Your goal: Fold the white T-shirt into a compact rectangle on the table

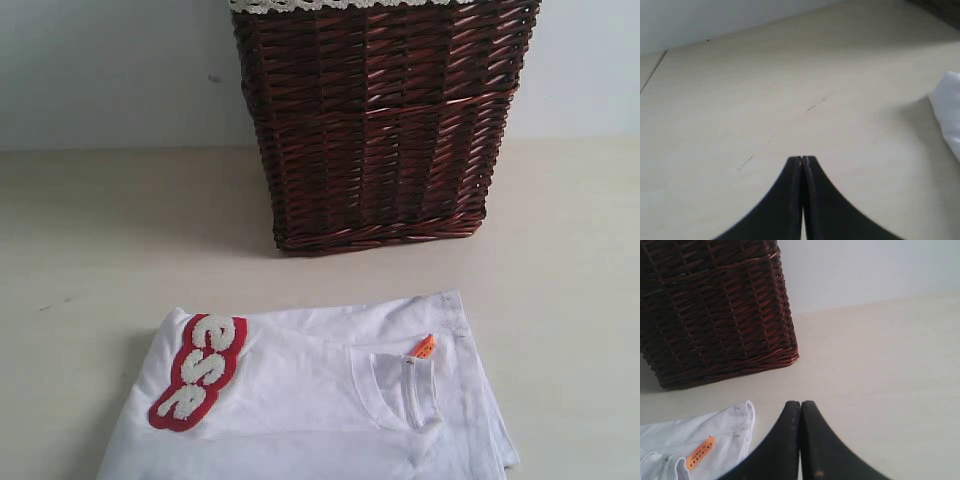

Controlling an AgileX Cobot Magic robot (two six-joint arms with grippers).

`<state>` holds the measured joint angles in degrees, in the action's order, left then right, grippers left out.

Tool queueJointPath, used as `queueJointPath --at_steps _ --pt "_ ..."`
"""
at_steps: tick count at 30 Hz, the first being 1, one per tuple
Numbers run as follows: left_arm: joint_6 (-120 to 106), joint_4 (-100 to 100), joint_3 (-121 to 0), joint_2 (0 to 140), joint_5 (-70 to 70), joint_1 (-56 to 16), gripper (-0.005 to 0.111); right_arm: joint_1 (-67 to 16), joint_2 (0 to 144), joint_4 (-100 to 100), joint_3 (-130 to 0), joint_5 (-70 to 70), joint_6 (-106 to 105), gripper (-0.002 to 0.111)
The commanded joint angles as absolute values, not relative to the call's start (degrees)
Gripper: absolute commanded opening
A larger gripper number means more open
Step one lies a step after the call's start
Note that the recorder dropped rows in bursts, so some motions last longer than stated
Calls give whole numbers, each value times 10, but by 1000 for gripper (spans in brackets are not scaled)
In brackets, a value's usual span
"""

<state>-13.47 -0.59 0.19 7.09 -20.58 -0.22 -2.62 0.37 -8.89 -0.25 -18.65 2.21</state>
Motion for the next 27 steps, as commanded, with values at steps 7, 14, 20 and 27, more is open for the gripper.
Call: queueJointPath --at_steps 7,14,20,27 --pt "-136 -13 0 66 -204 1 0 -26 0 -90 0 -182 23 0" --pt "-136 -13 0 66 -204 1 0 -26 0 -131 0 -189 23 0" --pt "-136 -13 0 66 -204 1 0 -26 80 -140 -75 -285 25 0" --pt "-136 -13 0 66 -204 1 0 -26 331 -172 -246 -273 32 0"
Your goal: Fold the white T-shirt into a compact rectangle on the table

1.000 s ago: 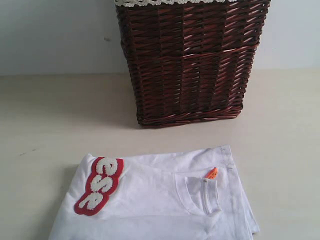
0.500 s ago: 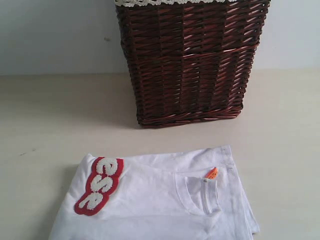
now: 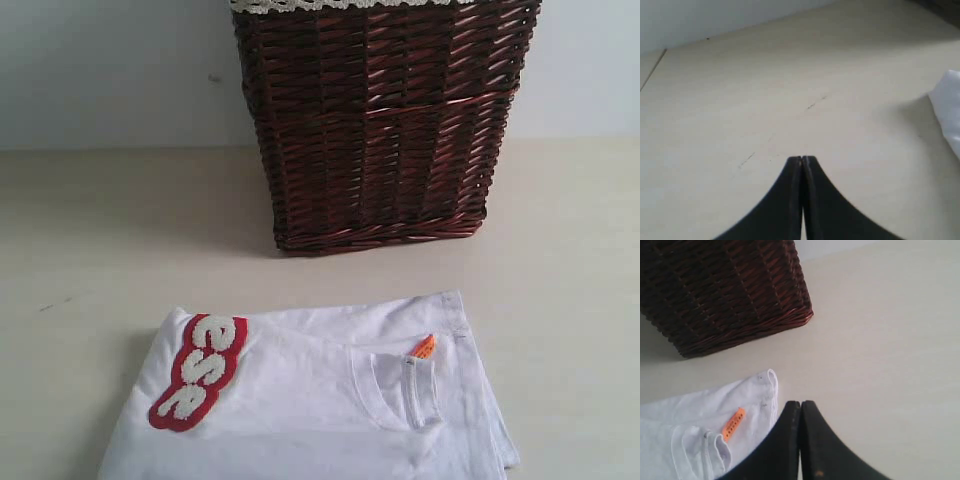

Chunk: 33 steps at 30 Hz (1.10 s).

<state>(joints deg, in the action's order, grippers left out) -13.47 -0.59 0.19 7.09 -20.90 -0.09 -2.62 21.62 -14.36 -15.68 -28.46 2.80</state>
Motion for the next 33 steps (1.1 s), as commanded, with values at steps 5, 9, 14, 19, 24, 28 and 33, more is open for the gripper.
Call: queueJointPath --at_steps 5,9,14,19,24,28,33 --pt "-136 -12 0 66 -204 1 0 -26 482 -227 -387 -372 20 0" --pt "-136 -12 0 66 -204 1 0 -26 576 -441 -427 -450 -395 0" --pt "-136 -12 0 66 -204 1 0 -26 686 -518 -429 -700 -849 0" --pt "-136 -12 0 66 -204 1 0 -26 784 -487 -427 -700 -886 6" --pt "-136 -12 0 66 -204 1 0 -26 865 -496 -427 -700 -1144 45" --pt "-136 -12 0 66 -204 1 0 -26 904 -537 -427 -674 -1213 63" --pt "-136 -12 0 66 -204 1 0 -71 945 -519 -427 -589 -1213 63"
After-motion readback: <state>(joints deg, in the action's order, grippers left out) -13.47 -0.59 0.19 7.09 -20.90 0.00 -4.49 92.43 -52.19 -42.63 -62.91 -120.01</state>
